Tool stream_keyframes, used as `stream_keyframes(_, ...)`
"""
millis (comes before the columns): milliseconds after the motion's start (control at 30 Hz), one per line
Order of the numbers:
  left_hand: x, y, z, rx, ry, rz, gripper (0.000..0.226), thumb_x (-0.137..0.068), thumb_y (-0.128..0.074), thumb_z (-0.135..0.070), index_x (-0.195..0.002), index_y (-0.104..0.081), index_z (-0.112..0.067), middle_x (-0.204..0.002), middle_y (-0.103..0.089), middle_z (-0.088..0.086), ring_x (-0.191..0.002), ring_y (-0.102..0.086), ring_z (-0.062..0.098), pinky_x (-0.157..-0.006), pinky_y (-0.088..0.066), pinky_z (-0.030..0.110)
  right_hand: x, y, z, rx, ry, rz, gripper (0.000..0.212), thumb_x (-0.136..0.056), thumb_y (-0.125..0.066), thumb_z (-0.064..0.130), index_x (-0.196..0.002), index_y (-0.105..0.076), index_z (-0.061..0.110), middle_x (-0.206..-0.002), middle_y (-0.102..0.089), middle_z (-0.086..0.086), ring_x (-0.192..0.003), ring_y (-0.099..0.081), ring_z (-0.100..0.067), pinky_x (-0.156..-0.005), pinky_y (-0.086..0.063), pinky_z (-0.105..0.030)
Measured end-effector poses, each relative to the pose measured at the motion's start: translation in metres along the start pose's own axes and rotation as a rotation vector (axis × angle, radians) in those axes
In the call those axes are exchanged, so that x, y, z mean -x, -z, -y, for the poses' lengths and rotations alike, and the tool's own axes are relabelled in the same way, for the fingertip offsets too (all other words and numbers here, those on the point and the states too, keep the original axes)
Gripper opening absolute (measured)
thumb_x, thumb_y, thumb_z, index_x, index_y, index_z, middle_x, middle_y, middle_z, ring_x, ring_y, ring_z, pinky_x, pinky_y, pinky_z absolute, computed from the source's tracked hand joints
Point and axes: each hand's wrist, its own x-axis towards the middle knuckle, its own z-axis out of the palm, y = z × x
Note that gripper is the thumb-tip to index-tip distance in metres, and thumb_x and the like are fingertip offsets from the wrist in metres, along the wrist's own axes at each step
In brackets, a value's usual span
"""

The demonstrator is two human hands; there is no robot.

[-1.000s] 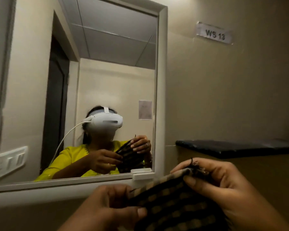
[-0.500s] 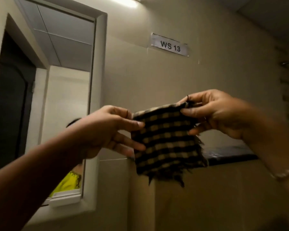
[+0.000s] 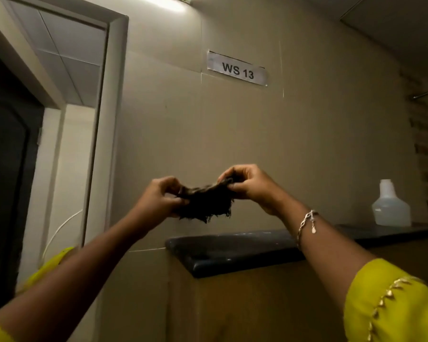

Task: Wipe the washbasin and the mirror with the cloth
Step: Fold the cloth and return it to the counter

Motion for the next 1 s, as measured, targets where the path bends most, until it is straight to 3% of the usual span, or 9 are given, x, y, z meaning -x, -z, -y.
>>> stream_keyframes(100, 0.004, -0.011, 0.024, -0.081, -0.019, 0.024, 0.029, -0.077, -0.059, 0.013, -0.070, -0.054, -0.015, -0.082, -0.058, 0.009, -0.079, -0.059, 0.027, -0.058, -0.050, 0.021, 0.006, -0.009, -0.026, 0.032, -0.041, 0.063, 0.034, -0.086, -0.046, -0.014, -0.079, -0.061, 0.016, -0.084, -0.061, -0.004, -0.087, -0.058, -0.017, -0.077, -0.051, -0.024)
stream_keyframes(267, 0.015, -0.021, 0.035, -0.208, -0.092, 0.091, 0.026, -0.075, -0.065, 0.008, -0.073, -0.059, -0.017, -0.086, -0.064, 0.009, -0.080, -0.063, 0.024, -0.074, -0.054, 0.039, 0.017, -0.006, -0.050, -0.012, -0.079, 0.160, 0.033, -0.084, -0.047, -0.016, -0.081, -0.062, 0.013, -0.089, -0.063, -0.008, -0.086, -0.061, -0.015, -0.079, -0.053, -0.022)
stream_keyframes(400, 0.017, -0.026, 0.037, -0.309, -0.194, 0.088, 0.012, -0.075, -0.067, 0.002, -0.082, -0.066, -0.008, -0.078, -0.063, -0.002, -0.069, -0.057, -0.003, -0.058, -0.042, 0.012, 0.023, 0.003, -0.056, 0.057, -0.087, 0.228, 0.032, -0.083, -0.049, -0.015, -0.084, -0.064, 0.013, -0.096, -0.066, -0.012, -0.094, -0.063, -0.019, -0.085, -0.052, -0.026)
stream_keyframes(467, 0.017, -0.028, 0.036, -0.325, -0.232, 0.064, 0.009, -0.075, -0.068, -0.003, -0.082, -0.068, -0.009, -0.065, -0.061, -0.015, -0.069, -0.051, -0.013, -0.055, -0.037, 0.008, 0.025, 0.005, -0.056, 0.105, -0.097, 0.244, 0.035, -0.080, -0.046, -0.017, -0.084, -0.065, 0.012, -0.100, -0.066, -0.016, -0.096, -0.061, -0.022, -0.087, -0.050, -0.031)
stream_keyframes(533, 0.017, -0.028, 0.036, -0.314, -0.240, 0.082, 0.006, -0.074, -0.068, -0.012, -0.077, -0.067, -0.017, -0.069, -0.062, -0.025, -0.071, -0.053, -0.008, -0.057, -0.037, 0.010, 0.025, 0.006, -0.055, 0.158, -0.100, 0.267, 0.037, -0.076, -0.042, -0.019, -0.086, -0.067, 0.007, -0.104, -0.066, -0.023, -0.097, -0.060, -0.025, -0.087, -0.050, -0.035)
stream_keyframes(700, 0.020, -0.025, 0.036, -0.413, -0.192, 0.148, 0.025, -0.079, -0.067, -0.017, -0.071, -0.055, -0.037, -0.085, -0.057, -0.012, -0.086, -0.053, 0.011, -0.078, -0.046, 0.032, 0.026, 0.003, -0.056, 0.090, -0.138, 0.261, 0.036, -0.072, -0.046, 0.010, -0.091, -0.068, -0.011, -0.091, -0.069, -0.013, -0.092, -0.066, -0.015, -0.086, -0.051, -0.023)
stream_keyframes(800, 0.025, -0.025, 0.033, -0.429, -0.173, 0.179, 0.021, -0.079, -0.067, -0.023, -0.073, -0.053, -0.038, -0.086, -0.055, -0.011, -0.089, -0.051, 0.013, -0.081, -0.045, 0.033, 0.025, -0.001, -0.055, 0.117, -0.145, 0.239, 0.023, -0.088, -0.055, 0.010, -0.085, -0.070, -0.007, -0.083, -0.070, -0.007, -0.086, -0.066, -0.008, -0.086, -0.049, -0.019)
stream_keyframes(867, 0.027, -0.022, 0.031, -0.425, -0.152, 0.199, 0.012, -0.069, -0.060, -0.049, -0.072, -0.054, -0.039, -0.085, -0.055, -0.014, -0.089, -0.051, 0.011, -0.081, -0.044, 0.032, 0.024, -0.004, -0.053, 0.197, -0.141, 0.218, 0.020, -0.088, -0.058, 0.016, -0.080, -0.072, 0.004, -0.084, -0.072, -0.005, -0.090, -0.067, -0.013, -0.091, -0.047, -0.025)
stream_keyframes(1000, 0.034, -0.017, 0.030, -0.362, -0.169, 0.203, 0.059, -0.061, -0.040, -0.075, -0.077, -0.068, -0.026, -0.079, -0.067, -0.007, -0.078, -0.060, 0.010, -0.072, -0.049, 0.042, 0.020, -0.013, -0.048, 0.307, -0.157, 0.187, 0.020, -0.087, -0.062, 0.023, -0.070, -0.069, 0.015, -0.078, -0.069, -0.003, -0.078, -0.062, -0.013, -0.083, -0.047, -0.031)
